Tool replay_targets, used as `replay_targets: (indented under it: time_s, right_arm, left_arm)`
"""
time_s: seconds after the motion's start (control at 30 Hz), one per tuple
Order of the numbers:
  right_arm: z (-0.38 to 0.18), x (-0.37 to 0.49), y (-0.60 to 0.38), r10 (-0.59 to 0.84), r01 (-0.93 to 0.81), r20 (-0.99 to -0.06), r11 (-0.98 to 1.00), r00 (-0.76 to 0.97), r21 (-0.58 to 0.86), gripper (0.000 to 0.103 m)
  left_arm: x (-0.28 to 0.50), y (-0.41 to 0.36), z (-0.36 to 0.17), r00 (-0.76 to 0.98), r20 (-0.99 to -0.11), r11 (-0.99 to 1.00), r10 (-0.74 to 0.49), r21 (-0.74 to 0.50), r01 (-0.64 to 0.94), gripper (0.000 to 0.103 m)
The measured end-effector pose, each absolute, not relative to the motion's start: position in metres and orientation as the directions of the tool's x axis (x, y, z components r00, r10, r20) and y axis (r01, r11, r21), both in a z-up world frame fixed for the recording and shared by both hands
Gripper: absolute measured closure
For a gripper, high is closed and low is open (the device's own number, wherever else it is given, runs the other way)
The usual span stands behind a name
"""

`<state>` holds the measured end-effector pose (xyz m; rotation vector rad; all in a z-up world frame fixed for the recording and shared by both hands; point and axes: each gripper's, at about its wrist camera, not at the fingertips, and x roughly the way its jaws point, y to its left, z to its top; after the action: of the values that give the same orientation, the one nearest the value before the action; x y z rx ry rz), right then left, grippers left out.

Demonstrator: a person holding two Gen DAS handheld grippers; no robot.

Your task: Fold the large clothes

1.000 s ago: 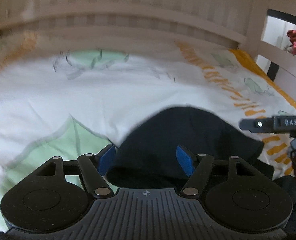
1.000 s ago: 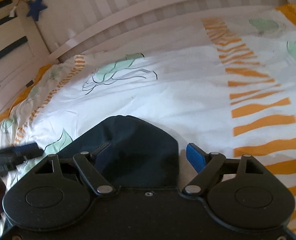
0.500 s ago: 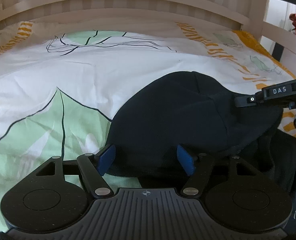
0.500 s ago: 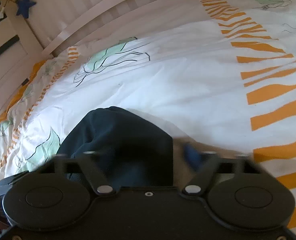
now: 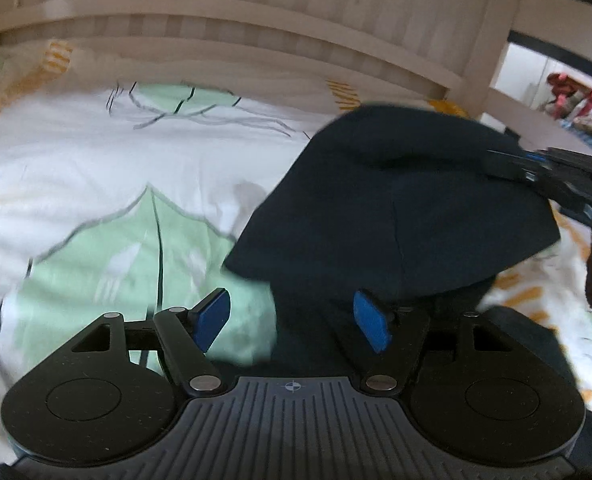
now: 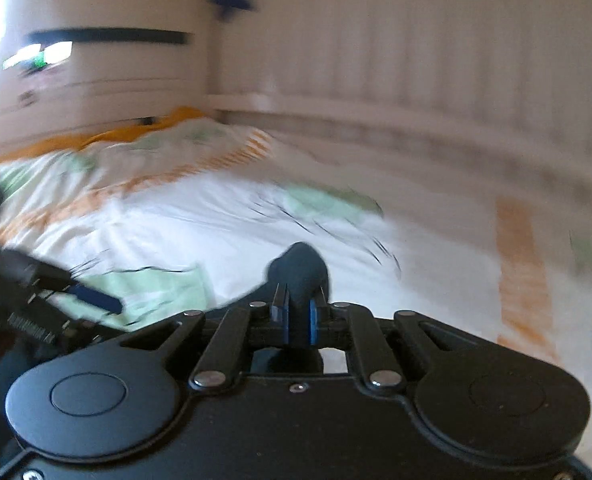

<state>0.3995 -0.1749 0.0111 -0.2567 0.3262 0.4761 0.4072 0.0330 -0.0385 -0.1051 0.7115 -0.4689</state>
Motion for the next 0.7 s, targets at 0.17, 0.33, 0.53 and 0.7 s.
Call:
replay_targets:
  time_s: [0.17, 0.33, 0.53, 0.7]
  right_arm:
    - [0.015, 0.315, -0.151, 0.489, -0.598, -0.358, 0.727, 0.796, -0.337, 0.088]
    - [-0.014, 0.243, -0.135, 0.51, -0.681, -0.453, 0.584, 0.731, -0.442, 0.088]
    - [-0.05, 0.2, -0.138, 0.461, -0.711, -0.558, 0.577, 0.69, -0.402, 0.083]
    - [-0.029, 0.202, -0.168, 0.452, -0.574, -0.537, 0.816, 0.712, -0.074, 0.049]
  left_arm:
    - [0.361, 0.058, -0.041, 0.635, -0.61, 0.88, -0.474, -0.314, 0.356, 0.035]
    - [0.322, 0.08, -0.049, 0.602, -0.628, 0.87, -0.492, -0.366, 0.329, 0.035]
    - [0.293, 0.094, -0.053, 0.565, -0.635, 0.849, -0.527, -0.418, 0.323, 0.03]
    - [0.283, 0.097, -0.05, 0.566, -0.617, 0.836, -0.546, -0.442, 0.325, 0.03]
